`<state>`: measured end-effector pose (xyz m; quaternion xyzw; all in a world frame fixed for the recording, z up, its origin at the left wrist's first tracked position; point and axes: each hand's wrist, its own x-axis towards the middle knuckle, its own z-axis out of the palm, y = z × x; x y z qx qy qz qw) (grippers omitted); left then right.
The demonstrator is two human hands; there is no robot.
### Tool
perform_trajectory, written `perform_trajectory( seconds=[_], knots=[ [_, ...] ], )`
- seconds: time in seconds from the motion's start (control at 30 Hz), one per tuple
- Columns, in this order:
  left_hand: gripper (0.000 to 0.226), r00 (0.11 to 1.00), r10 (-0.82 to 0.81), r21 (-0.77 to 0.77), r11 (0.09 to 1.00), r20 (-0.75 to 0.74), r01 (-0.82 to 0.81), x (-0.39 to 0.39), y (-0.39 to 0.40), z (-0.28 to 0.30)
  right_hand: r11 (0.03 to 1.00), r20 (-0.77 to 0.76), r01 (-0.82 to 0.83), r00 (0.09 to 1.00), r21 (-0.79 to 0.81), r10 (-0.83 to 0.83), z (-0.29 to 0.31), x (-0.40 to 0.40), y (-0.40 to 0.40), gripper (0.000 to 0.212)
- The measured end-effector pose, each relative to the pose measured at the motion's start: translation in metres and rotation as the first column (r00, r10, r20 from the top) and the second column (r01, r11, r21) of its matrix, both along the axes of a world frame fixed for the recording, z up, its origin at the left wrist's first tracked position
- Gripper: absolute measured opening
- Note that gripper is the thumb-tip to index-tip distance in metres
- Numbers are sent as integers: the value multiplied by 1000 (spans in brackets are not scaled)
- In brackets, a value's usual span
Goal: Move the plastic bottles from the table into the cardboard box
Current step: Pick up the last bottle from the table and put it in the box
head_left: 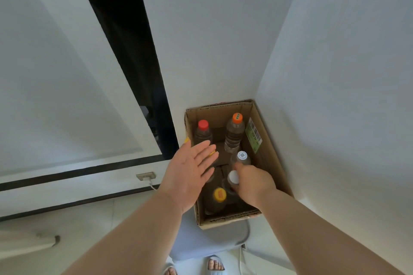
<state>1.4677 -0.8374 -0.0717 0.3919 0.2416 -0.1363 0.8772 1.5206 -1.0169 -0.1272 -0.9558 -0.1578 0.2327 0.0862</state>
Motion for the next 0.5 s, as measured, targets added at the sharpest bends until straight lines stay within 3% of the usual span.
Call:
perform_trajectory(
  seconds=[0.13, 0.5],
  knots=[
    [62, 1000, 8, 10, 1000, -18, -7, -3, 0, 3, 990, 46, -72, 996, -122, 79, -6, -1, 0, 29],
    [62, 999, 28, 14, 1000, -22, -27, -13, 6, -2, 955, 117, -253, 955, -154, 272, 5, -5, 3, 35]
  ],
)
